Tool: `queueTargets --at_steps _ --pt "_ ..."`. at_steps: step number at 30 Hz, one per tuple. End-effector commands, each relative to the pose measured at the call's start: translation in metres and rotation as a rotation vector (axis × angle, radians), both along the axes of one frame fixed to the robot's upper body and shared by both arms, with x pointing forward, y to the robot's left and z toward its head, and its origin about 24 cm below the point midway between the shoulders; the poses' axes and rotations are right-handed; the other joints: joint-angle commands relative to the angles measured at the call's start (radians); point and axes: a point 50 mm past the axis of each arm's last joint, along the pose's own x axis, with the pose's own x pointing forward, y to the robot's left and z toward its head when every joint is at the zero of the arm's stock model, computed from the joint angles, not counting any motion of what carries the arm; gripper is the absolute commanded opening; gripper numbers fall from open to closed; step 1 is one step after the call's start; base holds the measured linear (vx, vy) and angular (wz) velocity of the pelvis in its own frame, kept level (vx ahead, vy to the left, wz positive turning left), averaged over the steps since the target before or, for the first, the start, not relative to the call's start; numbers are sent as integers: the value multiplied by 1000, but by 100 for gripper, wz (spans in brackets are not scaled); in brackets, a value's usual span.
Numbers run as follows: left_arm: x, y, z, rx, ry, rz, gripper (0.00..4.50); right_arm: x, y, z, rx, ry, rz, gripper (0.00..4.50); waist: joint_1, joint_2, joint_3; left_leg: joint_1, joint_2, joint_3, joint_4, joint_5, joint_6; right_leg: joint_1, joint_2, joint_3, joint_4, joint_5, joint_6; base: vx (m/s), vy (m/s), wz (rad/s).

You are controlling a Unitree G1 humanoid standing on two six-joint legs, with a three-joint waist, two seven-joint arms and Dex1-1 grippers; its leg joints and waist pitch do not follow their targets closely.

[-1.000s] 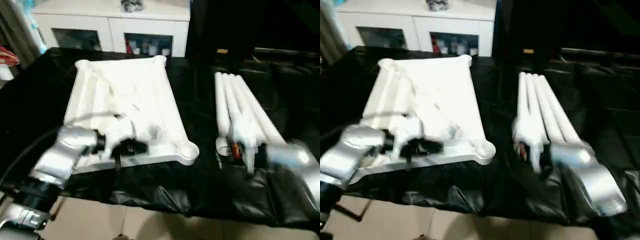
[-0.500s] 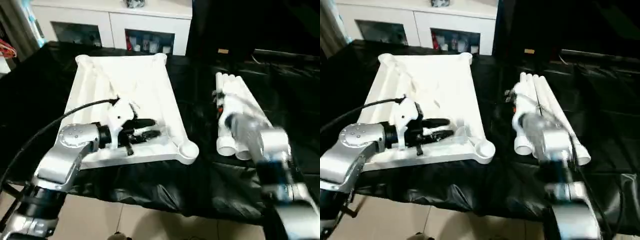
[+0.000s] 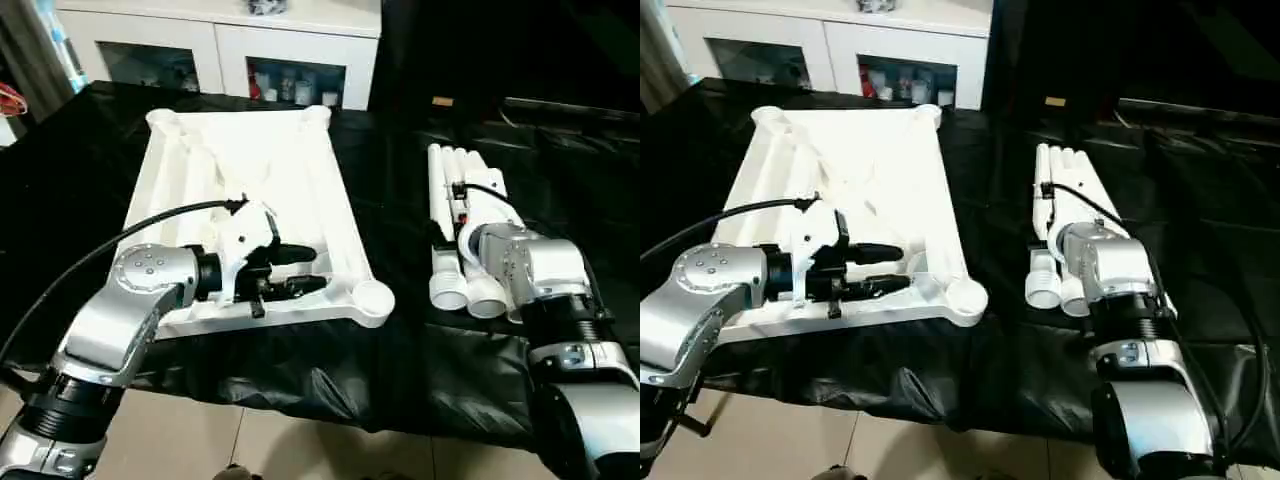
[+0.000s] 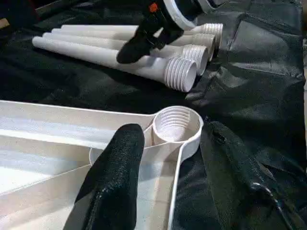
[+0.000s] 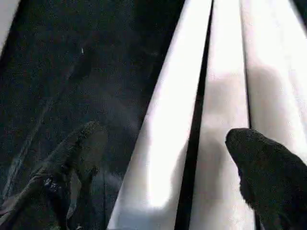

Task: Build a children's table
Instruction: Pick table leg

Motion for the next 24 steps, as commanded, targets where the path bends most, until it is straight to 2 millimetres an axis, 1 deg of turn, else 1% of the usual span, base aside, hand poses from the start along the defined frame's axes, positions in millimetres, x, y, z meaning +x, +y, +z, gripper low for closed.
queueTargets --at_steps 1,6,7,9,12,15,17,18,22,24 --pt "-1 -5 5 11 -10 -30 220 3 -2 5 25 9 -7 450 3 2 -73 9 21 3 -70 -98 -35 53 -38 26 -54 -48 -221 0 0 0" --pt "-3 -7 5 12 5 -45 220 3 1 2 57 31 3 450 4 1 -74 9 22 3 -70 -99 -33 54 -38 25 -54 -49 -228 0 0 0" --pt "-3 -7 5 13 6 -45 220 4 1 2 58 32 7 450 4 -1 -74 8 22 4 -69 -96 -33 54 -38 25 -54 -46 -228 0 0 0" --pt "-3 -7 5 18 6 -47 220 6 4 4 60 18 33 450 5 2 -75 9 22 3 -70 -93 -32 54 -38 24 -53 -42 -232 0 0 0" --pt "-3 -7 6 20 4 -49 220 7 5 7 53 9 39 450 5 1 -74 9 22 3 -69 -93 -30 54 -38 24 -53 -41 -235 0 0 0" --pt "-1 -7 7 20 2 -48 220 11 6 12 56 -3 51 450 4 -4 -74 8 22 4 -69 -91 -27 55 -38 24 -52 -46 -236 0 0 0" --pt "-1 -7 7 20 1 -46 220 11 7 13 60 -5 61 450 5 -3 -75 8 22 3 -68 -85 -23 55 -39 25 -51 -42 -236 0 0 0" --pt "0 -7 7 22 -3 -41 220 12 8 13 60 2 72 450 4 -5 -75 8 22 4 -68 -82 -21 55 -38 24 -51 -39 -236 0 0 0" --pt "0 -7 6 24 3 -44 220 12 10 10 80 30 93 450 4 -3 -76 8 22 4 -67 -76 -16 54 -39 24 -50 -32 -246 0 0 0" --pt "0 -8 6 26 6 -48 220 12 10 9 83 43 95 450 5 -5 -75 7 23 5 -67 -79 -16 55 -40 24 -51 -36 -247 0 0 0"
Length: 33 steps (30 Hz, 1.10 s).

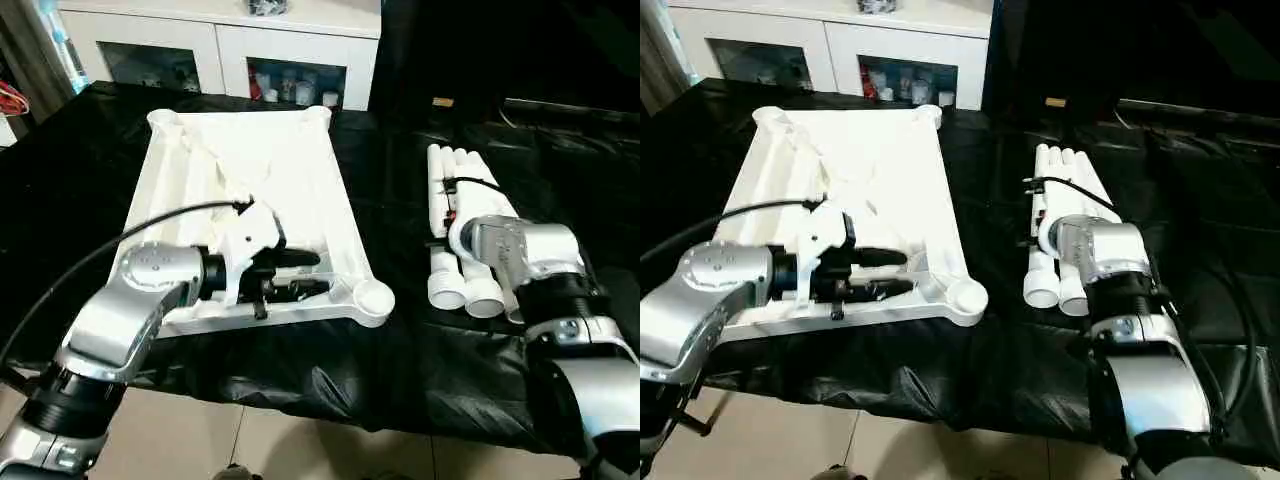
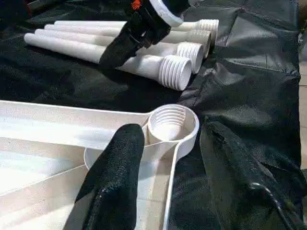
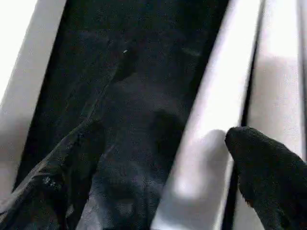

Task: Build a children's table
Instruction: Pick table leg

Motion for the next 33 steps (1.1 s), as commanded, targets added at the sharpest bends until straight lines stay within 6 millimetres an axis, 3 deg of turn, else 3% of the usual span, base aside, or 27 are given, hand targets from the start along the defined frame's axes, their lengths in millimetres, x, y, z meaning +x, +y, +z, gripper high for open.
queueTargets --at_steps 1,11,15,16,23,24,30,31,33 --pt "-1 -4 3 6 -5 -28 220 1 -4 0 -15 15 -8 450 5 -5 -76 7 23 4 -67 -73 -15 56 -41 25 -51 -34 -248 0 0 0" --pt "-1 -3 2 18 5 -23 220 6 -10 3 -29 13 -36 450 5 -10 -76 6 22 6 -65 -68 -9 56 -40 24 -50 -35 -247 0 0 0" --pt "0 -4 2 23 5 -25 220 5 -12 -4 -27 52 -29 450 4 -8 -76 6 23 6 -65 -72 -8 55 -40 24 -50 -38 -254 0 0 0" --pt "0 -4 2 23 5 -25 220 4 -11 -6 -24 62 -24 450 4 -4 -76 7 23 6 -64 -73 -8 54 -40 24 -50 -36 -255 0 0 0" --pt "2 -7 2 32 5 -41 220 1 -10 -17 11 114 -27 450 5 -5 -77 6 24 6 -64 -78 -7 56 -41 23 -49 -31 -267 0 0 0" --pt "2 -7 1 42 6 -42 225 1 -10 -18 6 119 -28 423 4 -8 -77 6 24 6 -64 -75 -5 56 -41 23 -49 -29 -267 0 0 0" --pt "0 -7 1 52 33 -55 225 2 -10 -18 8 129 -34 379 5 -10 -77 5 24 6 -63 -72 0 55 -42 22 -49 -39 -268 0 0 0" --pt "-1 -7 1 57 34 -62 225 2 -10 -19 10 130 -36 373 4 -16 -77 5 25 7 -63 -74 1 55 -42 22 -50 -44 -267 0 0 0" --pt "-1 -7 1 65 29 -67 252 3 -9 -19 18 132 -38 357 5 -16 -76 5 25 7 -64 -79 0 54 -43 22 -50 -63 -262 0 0 0"
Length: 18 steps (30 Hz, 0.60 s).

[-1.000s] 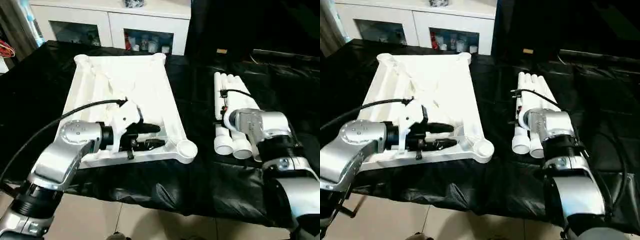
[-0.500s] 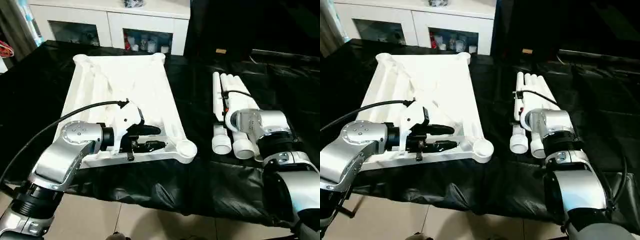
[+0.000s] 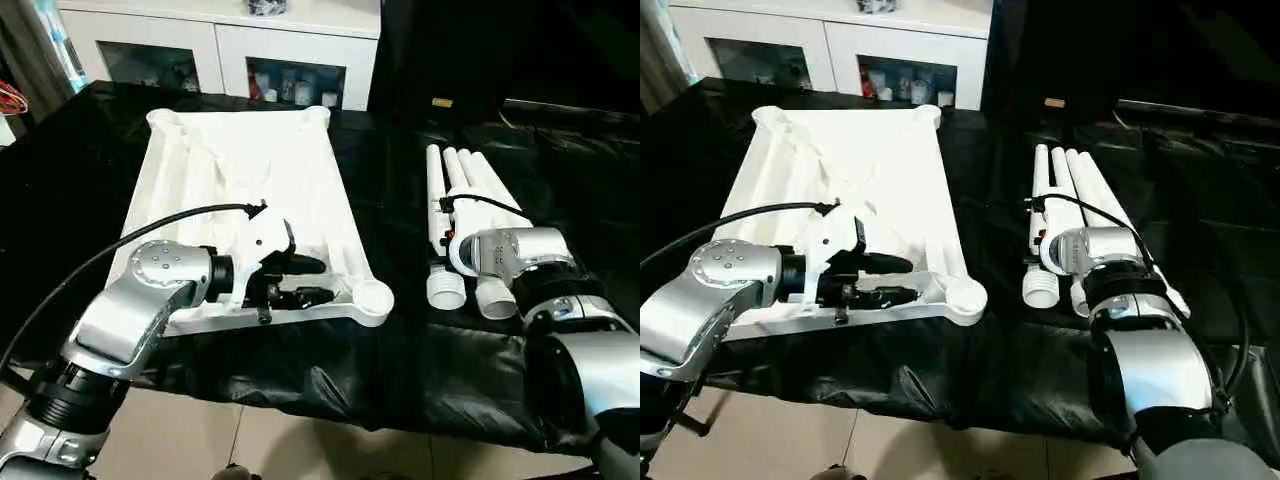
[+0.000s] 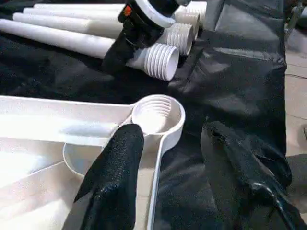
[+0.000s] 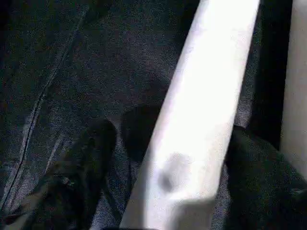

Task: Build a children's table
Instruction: Pick table leg

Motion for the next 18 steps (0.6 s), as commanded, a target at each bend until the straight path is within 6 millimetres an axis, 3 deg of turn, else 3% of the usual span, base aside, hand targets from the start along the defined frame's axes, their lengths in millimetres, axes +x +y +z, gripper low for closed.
queueTargets --at_steps 1,10,18 --pt "0 -3 5 18 -20 -25 259 4 -1 6 13 -18 -12 338 5 -9 -77 6 25 5 -65 -82 -3 54 -44 23 -51 -66 -262 0 0 0" --pt "3 -1 3 41 -48 3 314 3 0 2 46 -11 -42 283 5 -12 -78 5 25 6 -64 -76 -1 54 -43 23 -50 -43 -263 0 0 0" --pt "1 1 -1 45 -28 24 394 -3 -3 -10 72 18 -69 200 8 -10 -78 6 25 4 -65 -82 -7 54 -43 22 -48 -35 -266 0 0 0"
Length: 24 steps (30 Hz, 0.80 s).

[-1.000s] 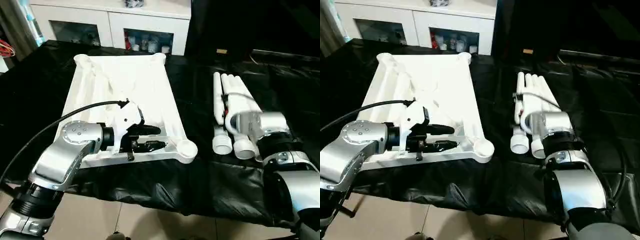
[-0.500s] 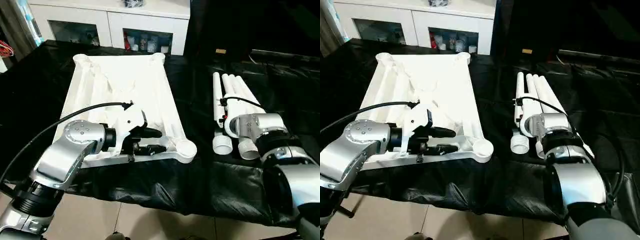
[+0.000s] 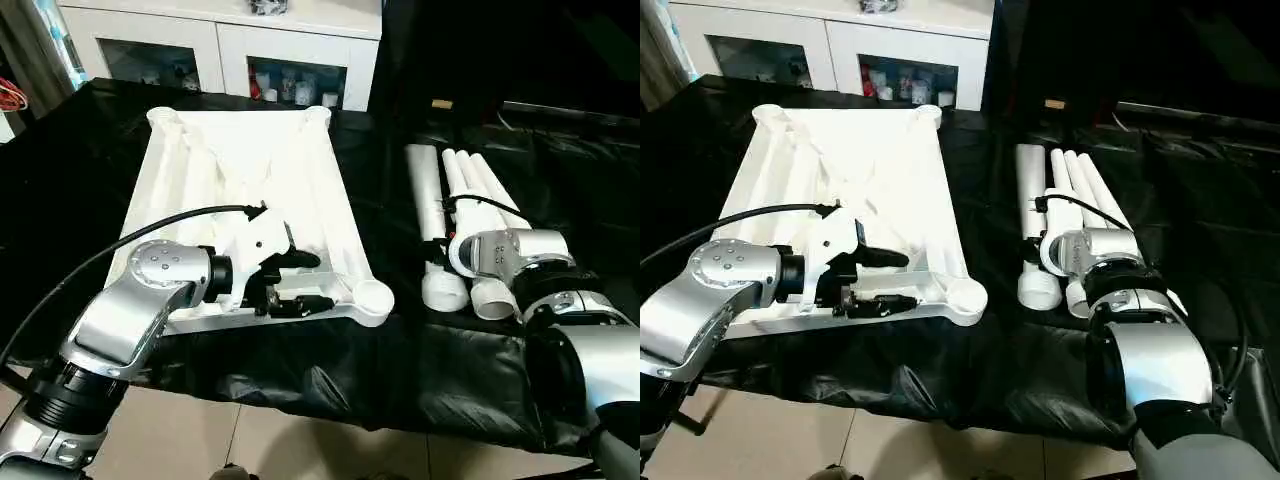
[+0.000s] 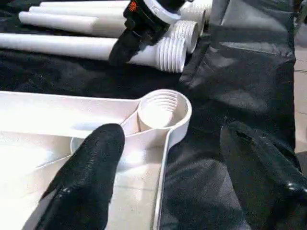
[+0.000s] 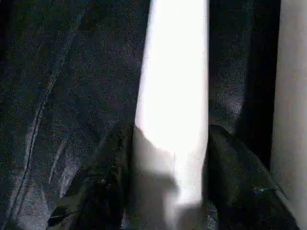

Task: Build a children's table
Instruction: Pick table leg

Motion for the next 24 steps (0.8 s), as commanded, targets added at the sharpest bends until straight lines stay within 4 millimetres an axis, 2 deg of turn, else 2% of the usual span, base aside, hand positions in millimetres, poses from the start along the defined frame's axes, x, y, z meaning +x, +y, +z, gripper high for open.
queueTargets --at_steps 1,8,12,13,14,16,17,18,19,20,21,22,23,24 --pt "0 0 0 18 -1 9 394 -2 -2 -5 14 14 -20 200 6 -2 -77 6 25 4 -66 -81 -7 55 -43 22 -48 -34 -266 0 0 0" --pt "18 -2 5 -28 -52 124 445 1 -6 1 74 -28 -54 184 7 3 -79 8 25 3 -66 -94 -14 56 -43 21 -49 -33 -267 0 0 0" --pt "36 -15 19 -188 -67 237 450 10 -1 19 257 -191 -37 184 9 -2 -81 5 23 6 -61 -82 8 61 -43 23 -48 15 -281 0 0 0" --pt "44 -23 25 -253 -83 292 450 12 0 29 376 -299 -29 184 15 -1 -81 6 23 7 -60 -82 24 62 -44 24 -50 33 -285 0 0 0" --pt "44 -23 25 -253 -83 292 450 12 0 29 376 -299 -29 184 19 -3 -82 7 26 6 -60 -81 31 63 -47 24 -50 40 -289 0 0 0" --pt "51 -37 33 -390 -5 334 450 8 1 39 485 -425 61 184 22 -6 -83 1 23 5 -59 -50 52 68 -44 22 -46 69 -297 0 0 0" --pt "52 -42 36 -432 28 337 450 6 1 41 512 -457 91 184 30 -5 -85 6 26 6 -54 -38 67 66 -46 23 -45 100 -307 0 0 0" --pt "53 -46 40 -480 69 330 450 4 2 45 556 -492 117 184 35 -6 -86 6 24 6 -53 -26 80 66 -43 21 -44 114 -317 0 0 0" --pt "54 -50 45 -534 94 322 450 1 3 48 595 -521 149 183 38 -7 -85 5 22 7 -54 -32 90 66 -43 21 -47 104 -322 0 0 0" --pt "58 -57 55 -641 151 344 450 -11 7 60 732 -621 249 183 39 -8 -85 6 26 5 -55 -37 91 65 -45 20 -48 94 -326 0 0 0" --pt "62 -60 59 -675 167 365 450 -19 8 65 790 -647 301 183 46 -10 -83 6 23 6 -54 -53 100 71 -44 21 -52 84 -320 0 0 0" --pt "62 -60 59 -675 167 365 450 -19 8 65 790 -647 301 183 45 -8 -83 8 27 4 -54 -60 107 69 -45 21 -51 79 -322 0 0 0" --pt "64 -61 61 -693 178 380 450 -24 9 68 825 -661 335 183 47 -12 -82 6 28 1 -57 -66 110 68 -46 17 -55 43 -318 0 0 0" --pt "65 -65 67 -729 193 374 450 -33 9 71 863 -684 387 183 48 -10 -80 7 28 -1 -60 -80 100 66 -48 16 -60 -11 -306 0 0 0"
